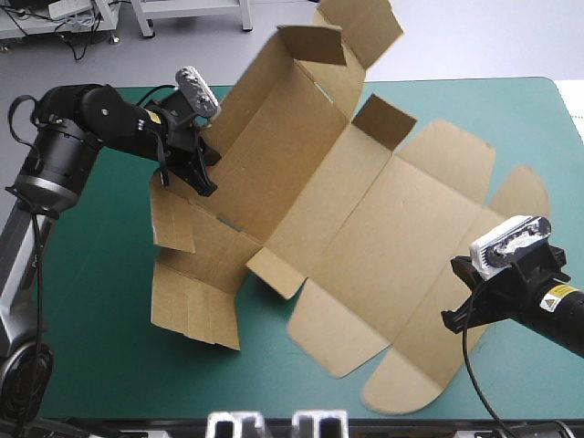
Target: Fold the box
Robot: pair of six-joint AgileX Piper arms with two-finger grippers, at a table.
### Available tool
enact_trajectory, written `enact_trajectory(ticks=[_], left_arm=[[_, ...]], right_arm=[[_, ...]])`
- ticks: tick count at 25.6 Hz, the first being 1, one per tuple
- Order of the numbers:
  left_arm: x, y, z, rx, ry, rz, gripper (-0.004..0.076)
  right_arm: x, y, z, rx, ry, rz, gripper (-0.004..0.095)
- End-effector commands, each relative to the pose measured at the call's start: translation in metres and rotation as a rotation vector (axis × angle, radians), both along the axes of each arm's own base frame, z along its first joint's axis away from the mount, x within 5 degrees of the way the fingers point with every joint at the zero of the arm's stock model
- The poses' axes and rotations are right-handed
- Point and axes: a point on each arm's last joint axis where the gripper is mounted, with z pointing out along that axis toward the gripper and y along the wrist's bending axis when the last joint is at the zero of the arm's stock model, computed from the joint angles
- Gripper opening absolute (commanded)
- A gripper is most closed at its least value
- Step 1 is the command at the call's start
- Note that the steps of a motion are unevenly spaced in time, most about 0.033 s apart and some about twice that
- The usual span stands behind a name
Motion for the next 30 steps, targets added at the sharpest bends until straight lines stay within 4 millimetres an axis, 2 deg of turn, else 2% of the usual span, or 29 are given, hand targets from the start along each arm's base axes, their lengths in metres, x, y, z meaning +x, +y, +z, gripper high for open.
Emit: enact_trajectory(ticks=[1, 8, 12, 17, 21, 22, 24, 27, 30], left_arm=[[-0.026, -0.012, 0.028, 0.135, -0.165, -0.054, -0.0010], [-0.024, -0.025, 0.039, 0.293, -0.392, -0.002, -0.0010], [-0.022, -0.032, 0.047, 0.238, -0.496, 0.015, -0.0010], [-0.015, -0.041, 0.045, 0.187, -0.593, -0.009, -0.0010], [-0.019, -0.054, 0.030, 0.241, -0.622, -0.103, -0.0010], [-0.028, -0.061, 0.019, 0.289, -0.681, -0.173, -0.0010], [-0.042, -0.065, 0.001, 0.364, -0.794, -0.268, -0.0010], [-0.060, -0.054, -0.019, 0.381, -0.865, -0.285, -0.0010], [-0.071, -0.047, -0.035, 0.343, -0.875, -0.278, -0.0010]], right_arm=[[0.005, 0.000, 0.015, 0.066, -0.114, -0.035, -0.0025], [0.012, -0.001, 0.027, 0.097, -0.204, -0.068, -0.0025], [0.022, -0.002, 0.041, 0.073, -0.228, -0.075, -0.0024], [0.043, 0.001, 0.074, 0.051, -0.237, -0.061, -0.0025], [0.061, 0.001, 0.104, -0.015, -0.241, -0.051, -0.0025], [0.071, 0.001, 0.121, -0.045, -0.240, -0.043, -0.0025], [0.086, 0.003, 0.141, -0.054, -0.249, -0.033, -0.0024], [0.109, 0.008, 0.154, -0.054, -0.225, -0.007, -0.0025], [0.136, 0.013, 0.150, -0.045, -0.175, 0.014, -0.0025]])
